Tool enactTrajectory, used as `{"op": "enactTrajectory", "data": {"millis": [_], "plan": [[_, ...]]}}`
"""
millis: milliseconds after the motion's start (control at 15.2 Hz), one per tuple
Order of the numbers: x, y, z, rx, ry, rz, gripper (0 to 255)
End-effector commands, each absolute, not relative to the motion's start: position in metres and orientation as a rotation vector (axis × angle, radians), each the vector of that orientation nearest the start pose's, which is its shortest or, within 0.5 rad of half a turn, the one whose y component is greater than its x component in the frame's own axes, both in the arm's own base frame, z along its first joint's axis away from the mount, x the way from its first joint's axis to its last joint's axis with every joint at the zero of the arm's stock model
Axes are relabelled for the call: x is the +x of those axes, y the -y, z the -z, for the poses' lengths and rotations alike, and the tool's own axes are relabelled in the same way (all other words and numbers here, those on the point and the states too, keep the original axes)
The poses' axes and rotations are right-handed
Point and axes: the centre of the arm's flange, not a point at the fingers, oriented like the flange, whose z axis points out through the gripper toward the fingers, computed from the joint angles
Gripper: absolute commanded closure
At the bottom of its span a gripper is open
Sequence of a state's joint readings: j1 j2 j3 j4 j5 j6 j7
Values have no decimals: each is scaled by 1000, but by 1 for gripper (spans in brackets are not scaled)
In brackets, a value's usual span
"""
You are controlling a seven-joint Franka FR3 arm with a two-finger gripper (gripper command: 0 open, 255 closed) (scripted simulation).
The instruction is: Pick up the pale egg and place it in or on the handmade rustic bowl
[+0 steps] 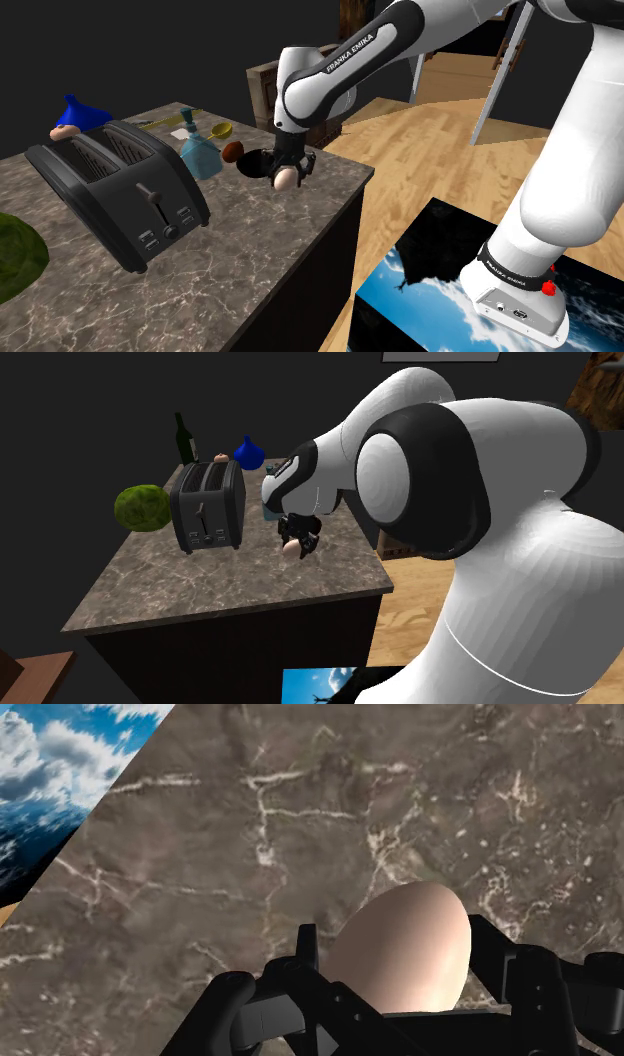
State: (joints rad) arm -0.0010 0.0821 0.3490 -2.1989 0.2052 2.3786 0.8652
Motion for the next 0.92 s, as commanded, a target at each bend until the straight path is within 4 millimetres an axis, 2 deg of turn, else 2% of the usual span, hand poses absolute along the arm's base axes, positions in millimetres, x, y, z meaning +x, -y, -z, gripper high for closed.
{"op": "enactTrajectory", "data": {"millis": [0,858], "plan": [[518,-190,-369,-2780,-954,-28,255],[518,-190,-438,-2780,-954,-28,255]]}}
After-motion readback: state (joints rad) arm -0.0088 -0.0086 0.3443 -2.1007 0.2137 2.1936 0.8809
